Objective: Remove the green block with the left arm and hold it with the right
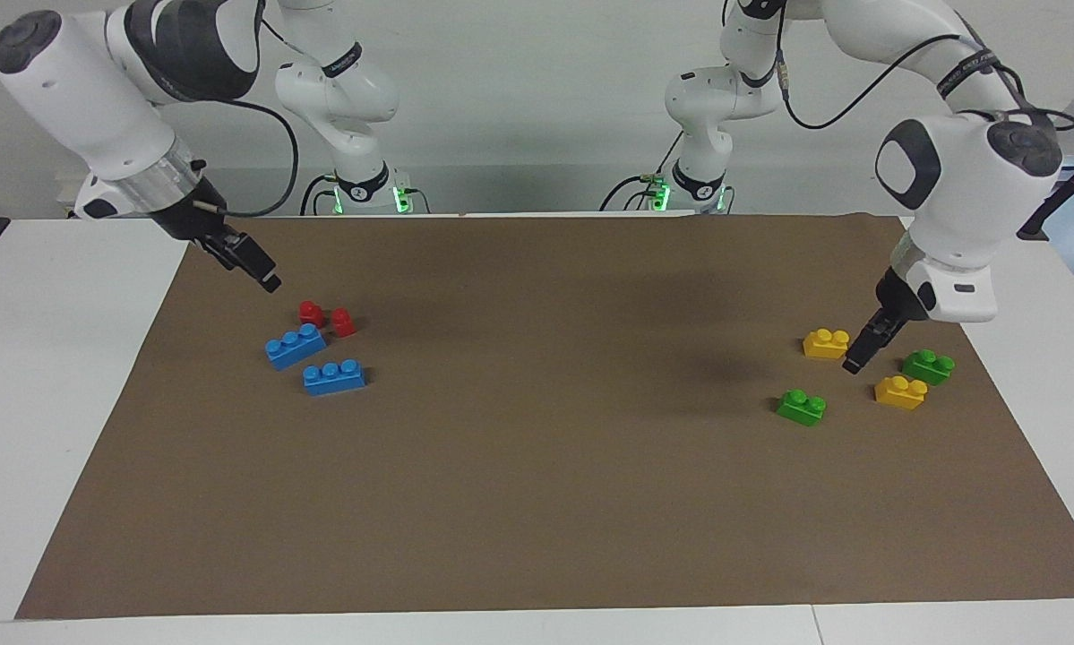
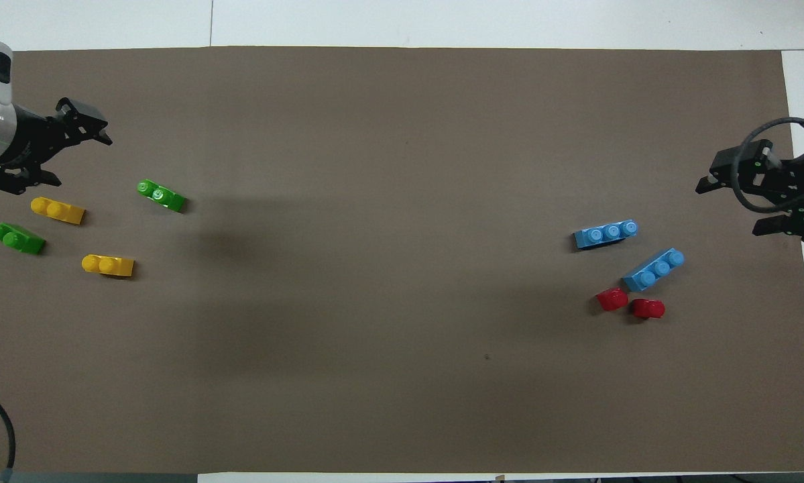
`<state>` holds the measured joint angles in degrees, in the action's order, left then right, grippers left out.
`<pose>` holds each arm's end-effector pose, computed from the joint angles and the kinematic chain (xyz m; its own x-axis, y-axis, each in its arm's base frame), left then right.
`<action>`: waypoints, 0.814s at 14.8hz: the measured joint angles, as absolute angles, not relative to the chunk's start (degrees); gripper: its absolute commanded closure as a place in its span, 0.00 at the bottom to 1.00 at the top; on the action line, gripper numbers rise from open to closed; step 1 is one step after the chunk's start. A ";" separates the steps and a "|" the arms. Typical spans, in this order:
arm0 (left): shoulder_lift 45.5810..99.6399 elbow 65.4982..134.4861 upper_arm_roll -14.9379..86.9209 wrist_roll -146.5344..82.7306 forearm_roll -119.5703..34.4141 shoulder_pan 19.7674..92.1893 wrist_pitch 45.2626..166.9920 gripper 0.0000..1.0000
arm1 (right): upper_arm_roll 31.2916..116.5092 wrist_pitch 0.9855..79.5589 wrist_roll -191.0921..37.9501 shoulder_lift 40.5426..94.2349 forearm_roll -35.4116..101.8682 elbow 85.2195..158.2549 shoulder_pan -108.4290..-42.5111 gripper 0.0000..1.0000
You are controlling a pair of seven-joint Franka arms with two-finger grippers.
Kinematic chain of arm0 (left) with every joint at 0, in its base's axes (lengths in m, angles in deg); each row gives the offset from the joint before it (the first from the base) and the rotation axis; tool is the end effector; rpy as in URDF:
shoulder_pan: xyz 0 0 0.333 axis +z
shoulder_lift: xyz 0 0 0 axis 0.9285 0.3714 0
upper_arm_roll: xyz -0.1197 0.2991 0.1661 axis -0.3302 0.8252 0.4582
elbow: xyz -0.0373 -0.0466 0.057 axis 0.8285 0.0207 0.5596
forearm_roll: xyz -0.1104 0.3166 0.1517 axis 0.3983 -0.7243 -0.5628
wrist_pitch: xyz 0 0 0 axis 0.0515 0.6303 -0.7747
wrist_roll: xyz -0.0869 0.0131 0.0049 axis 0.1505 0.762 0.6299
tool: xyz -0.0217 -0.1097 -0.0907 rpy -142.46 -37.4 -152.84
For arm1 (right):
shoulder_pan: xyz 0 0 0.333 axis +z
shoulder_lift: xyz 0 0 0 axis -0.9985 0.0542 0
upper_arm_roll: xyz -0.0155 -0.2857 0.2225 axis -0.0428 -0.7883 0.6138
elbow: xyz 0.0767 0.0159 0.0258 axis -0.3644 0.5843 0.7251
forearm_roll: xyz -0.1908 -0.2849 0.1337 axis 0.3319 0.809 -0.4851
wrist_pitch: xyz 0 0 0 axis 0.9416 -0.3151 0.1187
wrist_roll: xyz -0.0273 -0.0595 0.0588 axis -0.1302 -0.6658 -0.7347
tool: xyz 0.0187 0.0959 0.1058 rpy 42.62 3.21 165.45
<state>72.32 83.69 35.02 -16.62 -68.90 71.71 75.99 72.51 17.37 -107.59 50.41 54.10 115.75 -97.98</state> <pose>0.6116 -0.0001 0.5452 0.8613 0.5003 0.0889 0.4983 -0.8659 0.0445 0.5213 -0.0241 0.5993 0.8736 -0.4785 -0.0885 -0.4865 -0.8621 -0.1417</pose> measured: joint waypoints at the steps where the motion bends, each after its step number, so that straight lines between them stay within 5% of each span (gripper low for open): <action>1: 70.35 83.55 35.01 -20.29 -68.90 71.71 74.36 0.00 | 72.64 16.23 -103.47 49.93 55.00 114.68 -97.97 0.00; 6: 62.72 83.50 34.46 -38.02 -68.90 71.59 64.82 0.00 | 76.97 15.25 -94.78 50.34 61.20 112.46 -97.86 0.00; 12: 60.32 84.11 33.94 -42.36 -68.75 71.39 59.18 0.00 | 79.72 15.29 -94.74 50.54 61.29 112.34 -97.45 0.00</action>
<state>60.32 84.11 33.94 -42.36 -68.75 71.39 59.18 79.72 15.29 -94.74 50.54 61.29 112.34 -97.45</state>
